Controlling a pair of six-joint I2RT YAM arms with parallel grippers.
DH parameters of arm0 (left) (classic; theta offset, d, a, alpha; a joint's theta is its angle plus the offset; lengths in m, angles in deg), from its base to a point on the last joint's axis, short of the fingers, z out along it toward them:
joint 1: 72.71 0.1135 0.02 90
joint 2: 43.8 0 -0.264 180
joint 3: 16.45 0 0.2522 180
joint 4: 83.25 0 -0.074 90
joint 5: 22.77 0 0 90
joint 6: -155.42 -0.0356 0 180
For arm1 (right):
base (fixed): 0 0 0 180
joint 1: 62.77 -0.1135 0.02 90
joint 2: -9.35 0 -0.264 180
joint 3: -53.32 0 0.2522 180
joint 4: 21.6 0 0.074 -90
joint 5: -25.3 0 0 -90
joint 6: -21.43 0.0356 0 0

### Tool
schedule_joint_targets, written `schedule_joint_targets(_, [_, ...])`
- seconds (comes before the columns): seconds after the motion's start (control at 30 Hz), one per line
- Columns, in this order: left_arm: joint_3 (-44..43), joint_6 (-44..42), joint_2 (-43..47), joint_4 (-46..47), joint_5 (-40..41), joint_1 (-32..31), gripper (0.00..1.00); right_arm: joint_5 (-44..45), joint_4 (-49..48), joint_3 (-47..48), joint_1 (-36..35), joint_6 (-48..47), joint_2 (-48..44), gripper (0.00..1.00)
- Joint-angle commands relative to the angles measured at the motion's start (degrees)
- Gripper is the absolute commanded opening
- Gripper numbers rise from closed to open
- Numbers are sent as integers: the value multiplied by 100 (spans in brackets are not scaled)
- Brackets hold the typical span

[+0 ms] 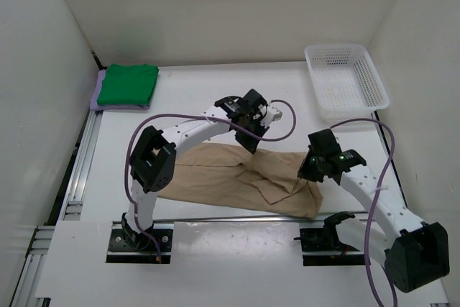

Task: Fold and stack the t-shirts
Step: Fold the other side of the tshirt into a rectangle

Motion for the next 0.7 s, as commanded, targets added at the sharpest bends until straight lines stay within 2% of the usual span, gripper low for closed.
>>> schedule_joint_targets(0.0, [-266,-23,-323,80,369,4,13,346,-72,146,88,-34,389,0])
schedule_joint_targets(0.13, [-415,-23,-639,80,711,-49,13,566,-203,506,140,-192,1206,0])
schedule_joint_targets(0.43, [-521,-23,-816,80,1020,-49,14,638,-625,806,545,-448,1805,0])
schedule_joint_targets(0.5, [-521,-23,-868,80,1020,-49,20,488,-678,858,606,-500,2007,0])
schedule_joint_targets(0.53, [-521,-23,-868,80,967,-49,27,392,-678,911,606,-570,2086,2])
schedule_joint_targets(0.57, [-521,-23,-868,80,967,-49,37,287,-678,911,659,-684,2165,8])
schedule_joint_targets(0.6, [-521,-23,-868,80,967,-49,56,198,-678,989,659,-685,2236,16])
schedule_joint_targets(0.63, [-521,-23,-790,80,967,-49,61,198,-530,1060,659,-685,2289,30])
schedule_joint_targets(0.67, [-521,-23,-728,80,967,-49,65,198,-529,1061,659,-685,2289,33])
